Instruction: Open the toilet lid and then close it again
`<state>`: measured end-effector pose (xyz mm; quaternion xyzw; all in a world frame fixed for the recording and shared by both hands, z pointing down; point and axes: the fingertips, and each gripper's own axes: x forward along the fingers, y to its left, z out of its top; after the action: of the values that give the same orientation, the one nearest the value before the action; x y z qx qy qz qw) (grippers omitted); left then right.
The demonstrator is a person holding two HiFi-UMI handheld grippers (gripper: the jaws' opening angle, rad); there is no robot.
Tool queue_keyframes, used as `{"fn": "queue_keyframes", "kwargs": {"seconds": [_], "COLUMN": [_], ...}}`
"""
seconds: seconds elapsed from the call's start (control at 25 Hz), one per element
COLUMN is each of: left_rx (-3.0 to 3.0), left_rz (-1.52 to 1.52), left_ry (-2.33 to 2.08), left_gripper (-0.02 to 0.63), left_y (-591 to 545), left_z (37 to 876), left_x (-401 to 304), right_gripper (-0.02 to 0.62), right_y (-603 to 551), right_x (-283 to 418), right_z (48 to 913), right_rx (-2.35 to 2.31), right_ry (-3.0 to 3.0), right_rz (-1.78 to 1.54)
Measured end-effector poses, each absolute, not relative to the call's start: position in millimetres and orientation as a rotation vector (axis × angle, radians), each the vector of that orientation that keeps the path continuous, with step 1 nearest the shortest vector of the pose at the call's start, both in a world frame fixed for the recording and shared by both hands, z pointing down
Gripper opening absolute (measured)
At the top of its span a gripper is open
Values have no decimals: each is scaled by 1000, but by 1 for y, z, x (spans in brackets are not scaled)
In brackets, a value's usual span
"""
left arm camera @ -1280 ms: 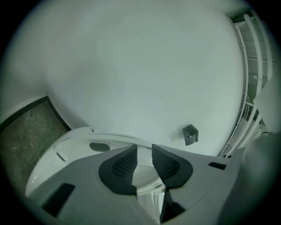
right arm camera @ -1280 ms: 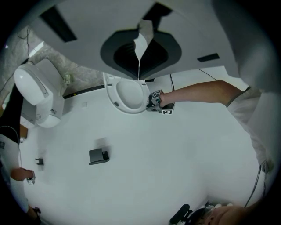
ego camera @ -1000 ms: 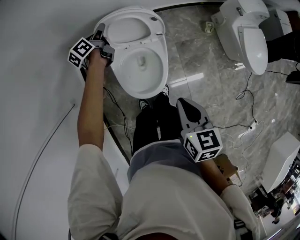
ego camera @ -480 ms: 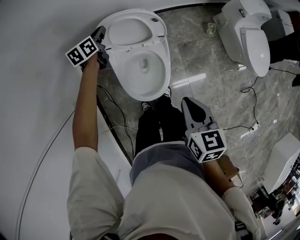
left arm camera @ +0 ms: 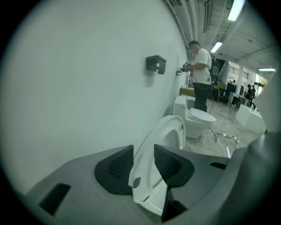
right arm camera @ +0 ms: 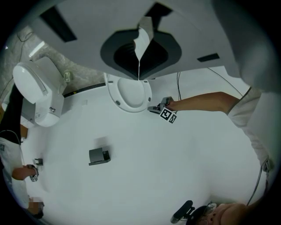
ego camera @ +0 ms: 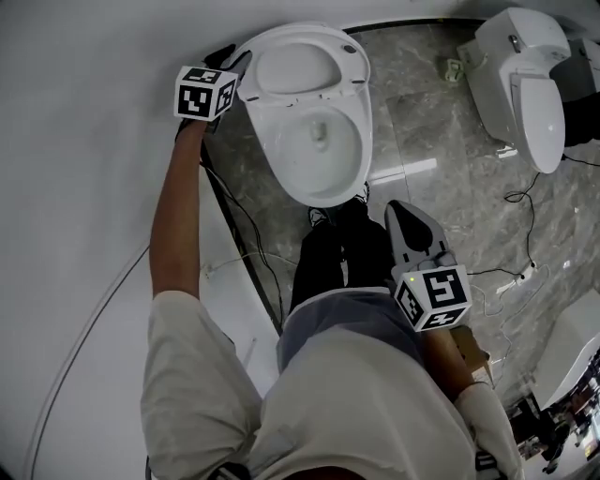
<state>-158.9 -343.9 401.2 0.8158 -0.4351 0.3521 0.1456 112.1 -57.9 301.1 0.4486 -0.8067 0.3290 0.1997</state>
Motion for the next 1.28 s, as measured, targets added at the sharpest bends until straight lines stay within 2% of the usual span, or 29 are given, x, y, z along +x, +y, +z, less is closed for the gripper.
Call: {"fn": "queue_keyframes", "kwargs": {"seconds": [0.24,0.76,0.88,1.0,1.28], "left_rx": [2408,2436,2439,2433,2455], "left_rz": [1219,1322,1364,1327,1274], "left_ry": [-1072,-870,-813,-817,-795], "left_gripper": [143,161,154,112,107], "left_y": [-349,-368,-367,-366,-342], "left_z": [417,417,421,421,413], "left_x": [-148,-134,-128,-125,-121], "right_gripper": [11,11,11,11,11], "right_y": [-58,-48,-45,-44,-38], "right_x": [109,117,118,118,115], "right_z": [303,312,313,313,312], "right_rx": [1240,1251,1250,1253,1233], "right_ry": [-2243,-2213,-2209,-2208,-2225], "right_rz": [929,974,977,975,976]}}
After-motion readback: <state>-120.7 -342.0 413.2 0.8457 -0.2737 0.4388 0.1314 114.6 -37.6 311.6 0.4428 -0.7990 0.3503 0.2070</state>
